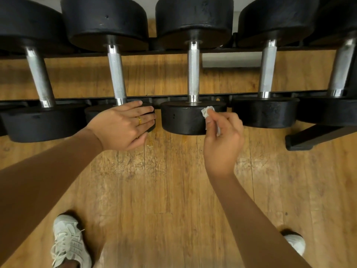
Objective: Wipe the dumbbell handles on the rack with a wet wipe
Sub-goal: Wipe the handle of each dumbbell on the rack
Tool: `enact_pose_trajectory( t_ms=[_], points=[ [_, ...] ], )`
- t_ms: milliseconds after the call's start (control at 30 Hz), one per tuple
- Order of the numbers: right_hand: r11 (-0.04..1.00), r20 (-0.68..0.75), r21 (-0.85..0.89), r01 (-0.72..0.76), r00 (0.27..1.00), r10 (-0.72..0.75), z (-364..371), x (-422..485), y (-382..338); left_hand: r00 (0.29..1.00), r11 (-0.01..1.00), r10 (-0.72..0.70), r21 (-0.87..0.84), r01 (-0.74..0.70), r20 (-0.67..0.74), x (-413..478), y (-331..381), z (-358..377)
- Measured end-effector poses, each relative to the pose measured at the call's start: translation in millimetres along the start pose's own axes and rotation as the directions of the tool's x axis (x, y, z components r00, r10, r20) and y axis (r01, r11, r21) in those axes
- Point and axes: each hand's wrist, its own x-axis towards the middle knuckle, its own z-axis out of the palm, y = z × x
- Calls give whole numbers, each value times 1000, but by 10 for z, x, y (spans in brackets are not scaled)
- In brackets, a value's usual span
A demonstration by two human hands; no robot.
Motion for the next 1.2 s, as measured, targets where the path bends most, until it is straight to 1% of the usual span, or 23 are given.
enact_pose_trajectory(
  t_ms=[67, 167, 233, 300, 433, 467, 533, 567, 600, 700, 733, 767, 833, 900, 1033, 1100, 1133, 1200],
  points=[
    [999, 9, -5, 45, 999, -45, -3, 49, -37, 998, 997, -68, 33, 68, -1, -51, 58, 1],
    [977, 73, -59, 207, 977, -202, 11, 15, -20, 977, 976, -208, 56, 210, -42, -133, 145, 37],
    [950, 106, -37, 310, 946, -305, -30, 34, 97, 962, 965, -252, 53, 259, -106, -146, 187, 67],
    [927, 122, -22, 374, 921, -369, -99, 141, 216, 949, 960, -262, 54, 274, -175, -128, 213, 99],
    [925, 162, -50, 378, 917, -366, -91, 155, 144, 941, 963, -252, 39, 267, -224, -144, 217, 133],
    [914, 201, -70, 399, 903, -379, -50, 108, 89, 940, 963, -253, 37, 268, -228, -148, 217, 132],
    [870, 287, -100, 484, 851, -440, 0, 63, 25, 938, 962, -256, 31, 270, -232, -144, 215, 133],
    [853, 309, -97, 513, 830, -464, -8, 84, 25, 938, 962, -259, 29, 272, -232, -146, 218, 134],
    [848, 308, -94, 521, 825, -473, -34, 122, 42, 937, 961, -262, 29, 276, -231, -149, 220, 137],
    [887, 235, -119, 446, 881, -412, -145, 186, 94, 935, 959, -265, 38, 281, -235, -149, 218, 151],
    [893, 230, -130, 431, 889, -396, -149, 171, 86, 935, 959, -263, 40, 280, -240, -144, 215, 155],
    [887, 245, -138, 440, 883, -400, -126, 152, 52, 934, 960, -260, 40, 278, -243, -137, 213, 160],
    [852, 295, -149, 501, 845, -446, -2, 153, -69, 935, 960, -257, 43, 275, -242, -132, 206, 161],
    [822, 313, -165, 545, 819, -480, 143, 224, -231, 936, 961, -259, 38, 276, -237, -133, 205, 166],
    [831, 329, -169, 530, 825, -459, 232, 332, -341, 932, 958, -265, 40, 283, -246, -144, 199, 175],
    [821, 374, -164, 546, 805, -461, 140, 321, -276, 926, 951, -298, 17, 310, -232, -144, 192, 156],
    [807, 399, -157, 569, 784, -475, 82, 329, -237, 913, 938, -337, -2, 345, -228, -144, 201, 144],
    [769, 449, -135, 625, 730, -515, -1, 400, -221, 862, 894, -438, -21, 447, -255, -183, 231, 141]
  ],
)
